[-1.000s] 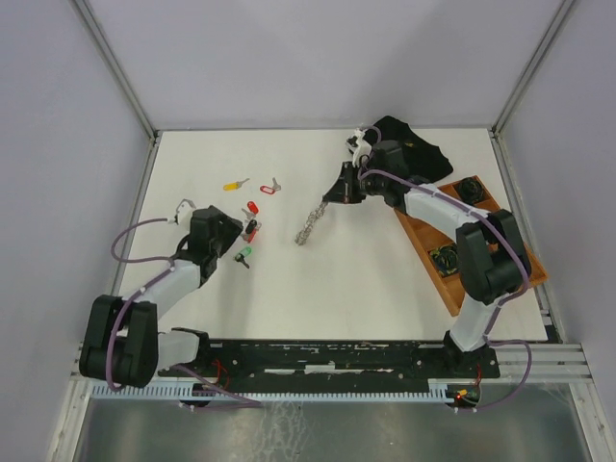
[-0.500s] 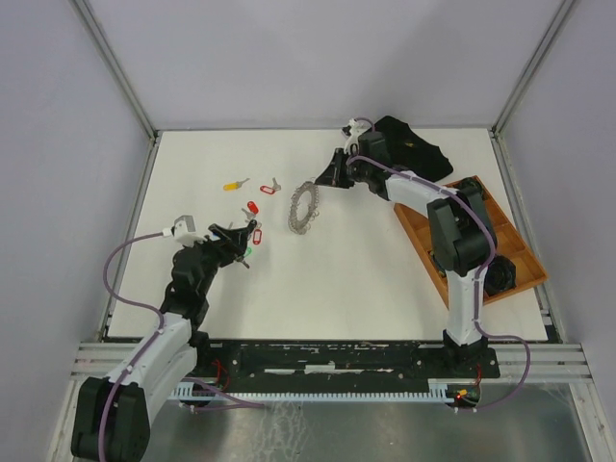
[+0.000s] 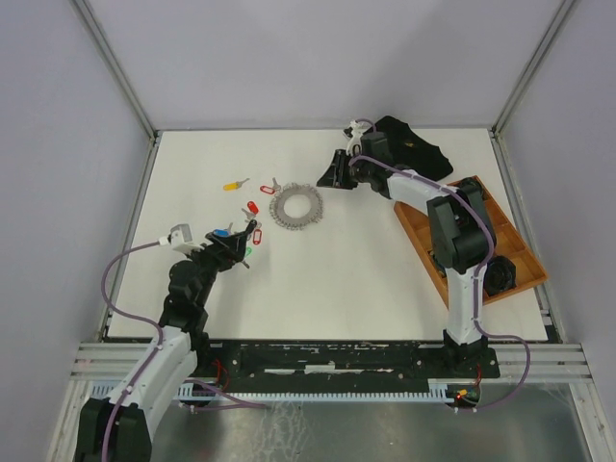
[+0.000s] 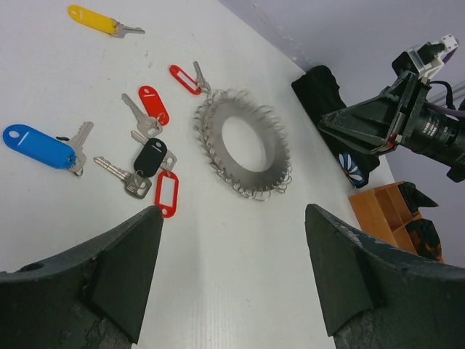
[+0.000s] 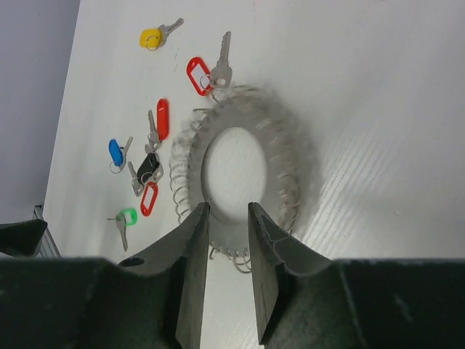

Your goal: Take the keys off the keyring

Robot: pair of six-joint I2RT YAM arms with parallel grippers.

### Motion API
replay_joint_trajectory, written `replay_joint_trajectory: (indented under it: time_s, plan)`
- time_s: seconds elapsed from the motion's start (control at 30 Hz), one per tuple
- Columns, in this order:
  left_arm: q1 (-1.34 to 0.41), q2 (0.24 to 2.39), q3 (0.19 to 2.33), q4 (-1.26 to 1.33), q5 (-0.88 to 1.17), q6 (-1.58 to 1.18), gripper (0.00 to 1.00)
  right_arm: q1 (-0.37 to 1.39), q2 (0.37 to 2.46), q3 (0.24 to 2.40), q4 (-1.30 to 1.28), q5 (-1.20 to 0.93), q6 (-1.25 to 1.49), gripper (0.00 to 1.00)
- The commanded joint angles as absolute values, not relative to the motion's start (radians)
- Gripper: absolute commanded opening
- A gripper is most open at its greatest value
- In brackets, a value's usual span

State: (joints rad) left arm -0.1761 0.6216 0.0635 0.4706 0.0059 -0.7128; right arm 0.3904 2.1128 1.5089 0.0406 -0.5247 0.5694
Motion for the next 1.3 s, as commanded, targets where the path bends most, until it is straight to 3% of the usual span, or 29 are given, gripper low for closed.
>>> replay_joint_trajectory:
  time_s: [0.0,0.13,0.27,0.33,0.47,0.63,0.7,0.77,0.83,1.1,1.27]
  plan:
    - [-0.172,0.567,0.039,0.528,0.015,-0.689,0.85,0.37,2.057,1.541,0.039,-0.586,0.502,0.38]
    - [-0.173,0.536,0.021,0.536,0.022,-0.687,0.87,0.358,2.011,1.54,0.008,-0.652,0.431,0.4]
    - [-0.173,0.537,0.012,0.556,0.038,-0.685,0.95,0.353,1.939,1.54,-0.085,-0.72,0.306,0.41]
    - [-0.172,0.547,0.012,0.569,0.045,-0.687,1.0,0.352,1.896,1.542,-0.158,-0.76,0.199,0.42]
    - [-0.173,0.583,0.021,0.567,0.045,-0.699,0.99,0.35,1.788,1.535,-0.318,-0.757,-0.047,0.45]
    - [-0.173,0.62,0.039,0.566,0.057,-0.699,0.99,0.339,1.596,1.482,-0.463,-0.645,-0.319,0.54]
    - [-0.172,0.628,0.055,0.552,0.071,-0.696,0.99,0.332,1.5,1.441,-0.463,-0.583,-0.38,0.63]
    - [-0.173,0.623,0.09,0.515,0.113,-0.695,0.99,0.314,1.411,1.395,-0.446,-0.538,-0.393,0.86]
    - [-0.173,0.594,0.128,0.47,0.162,-0.722,0.99,0.285,1.335,1.362,-0.431,-0.538,-0.372,0.99]
    - [-0.175,0.399,0.418,0.082,0.218,-0.693,0.99,0.155,1.081,1.311,-0.39,-0.569,-0.026,0.99]
    - [-0.174,0.379,0.662,-0.125,0.24,-0.589,0.99,0.127,1.029,1.41,-0.513,-0.55,-0.007,0.99]
